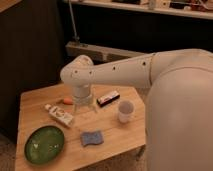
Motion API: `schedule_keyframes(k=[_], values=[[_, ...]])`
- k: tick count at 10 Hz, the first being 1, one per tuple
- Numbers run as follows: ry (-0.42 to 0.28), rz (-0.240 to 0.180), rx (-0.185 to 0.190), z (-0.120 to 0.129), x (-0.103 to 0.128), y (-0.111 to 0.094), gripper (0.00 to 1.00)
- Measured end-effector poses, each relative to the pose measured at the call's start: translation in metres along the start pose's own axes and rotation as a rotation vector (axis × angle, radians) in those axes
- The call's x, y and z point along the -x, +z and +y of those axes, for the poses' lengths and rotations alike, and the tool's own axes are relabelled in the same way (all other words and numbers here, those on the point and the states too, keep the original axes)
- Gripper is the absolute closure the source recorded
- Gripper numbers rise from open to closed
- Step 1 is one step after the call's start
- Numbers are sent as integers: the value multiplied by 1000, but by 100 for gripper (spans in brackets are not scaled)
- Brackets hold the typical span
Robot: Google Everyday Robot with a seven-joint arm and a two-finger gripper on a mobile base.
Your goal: Place the pepper in the ceramic bowl
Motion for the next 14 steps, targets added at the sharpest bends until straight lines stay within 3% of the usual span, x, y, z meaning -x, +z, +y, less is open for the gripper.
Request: schedule_keyframes(k=[1,2,4,5,8,11,13,14], values=[[-46,-51,36,-4,3,-3,35],[-101,-148,84,-17,13,-7,35],[-229,-293,164,-30,43,-16,35],[-293,-330,180,-31,64,-18,35],[-378,-385,200,-41,98,-21,35],[-410,-395,202,-37,104,-20,35],[-486,-402,201,-34,121,-15,35],[-550,-399,207,-19,135,-12,35]])
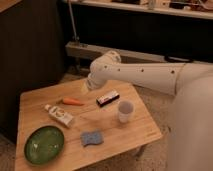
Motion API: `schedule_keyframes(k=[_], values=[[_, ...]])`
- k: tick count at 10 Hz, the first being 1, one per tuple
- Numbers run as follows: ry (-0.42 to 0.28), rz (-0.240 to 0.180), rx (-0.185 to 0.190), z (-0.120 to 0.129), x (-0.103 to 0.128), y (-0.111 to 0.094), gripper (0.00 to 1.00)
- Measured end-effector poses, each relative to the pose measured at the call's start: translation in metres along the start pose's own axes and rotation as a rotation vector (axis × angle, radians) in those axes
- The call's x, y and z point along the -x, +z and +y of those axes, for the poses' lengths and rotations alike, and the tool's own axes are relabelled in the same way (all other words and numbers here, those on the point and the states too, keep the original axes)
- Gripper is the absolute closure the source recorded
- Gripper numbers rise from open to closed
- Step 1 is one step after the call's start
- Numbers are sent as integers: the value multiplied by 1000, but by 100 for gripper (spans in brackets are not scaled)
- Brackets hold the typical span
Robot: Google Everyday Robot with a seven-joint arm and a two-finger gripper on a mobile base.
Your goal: Place the pepper in the ceramic bowl
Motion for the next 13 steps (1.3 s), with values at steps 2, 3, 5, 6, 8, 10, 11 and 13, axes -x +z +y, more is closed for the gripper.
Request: schedule_keyframes(k=[2,3,5,6,8,10,11,13], values=[[-106,9,41,12,30,23,35],[-196,15,90,21,48,37,35],[-352,52,182,30,60,58,35],[-421,62,226,39,66,67,35],[-496,69,275,44,70,76,35],[-473,85,250,41,66,76,35],[-477,99,235,41,63,82,35],[-528,123,209,49,58,113,35]])
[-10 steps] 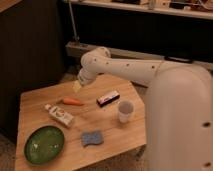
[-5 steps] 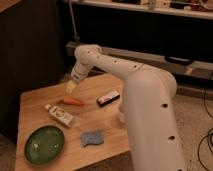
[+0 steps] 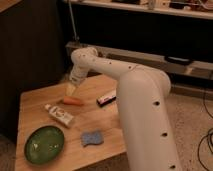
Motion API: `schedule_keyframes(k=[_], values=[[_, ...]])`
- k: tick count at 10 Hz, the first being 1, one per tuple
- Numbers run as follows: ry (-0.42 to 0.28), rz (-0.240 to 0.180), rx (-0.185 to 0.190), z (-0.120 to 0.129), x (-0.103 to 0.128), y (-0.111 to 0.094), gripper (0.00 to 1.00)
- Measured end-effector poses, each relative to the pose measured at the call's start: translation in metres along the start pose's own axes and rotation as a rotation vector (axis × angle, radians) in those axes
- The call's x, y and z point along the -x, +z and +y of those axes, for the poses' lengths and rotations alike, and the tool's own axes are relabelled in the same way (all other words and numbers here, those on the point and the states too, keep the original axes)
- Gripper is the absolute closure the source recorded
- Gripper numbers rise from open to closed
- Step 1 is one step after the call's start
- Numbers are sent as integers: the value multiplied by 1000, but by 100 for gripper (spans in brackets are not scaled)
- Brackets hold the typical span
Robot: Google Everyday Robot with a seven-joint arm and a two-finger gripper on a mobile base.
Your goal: Place the pepper in the ceramic bowl
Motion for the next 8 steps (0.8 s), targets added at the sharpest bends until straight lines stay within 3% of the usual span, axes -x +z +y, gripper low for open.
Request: schedule_keyframes(k=[1,4,7,8], values=[[-26,15,-15,0,-4,25,35],[-82,29,-57,2,-7,72,35],[-95,16,-74,-1,-5,81,37],[-105,13,-71,-1,-2,85,46]])
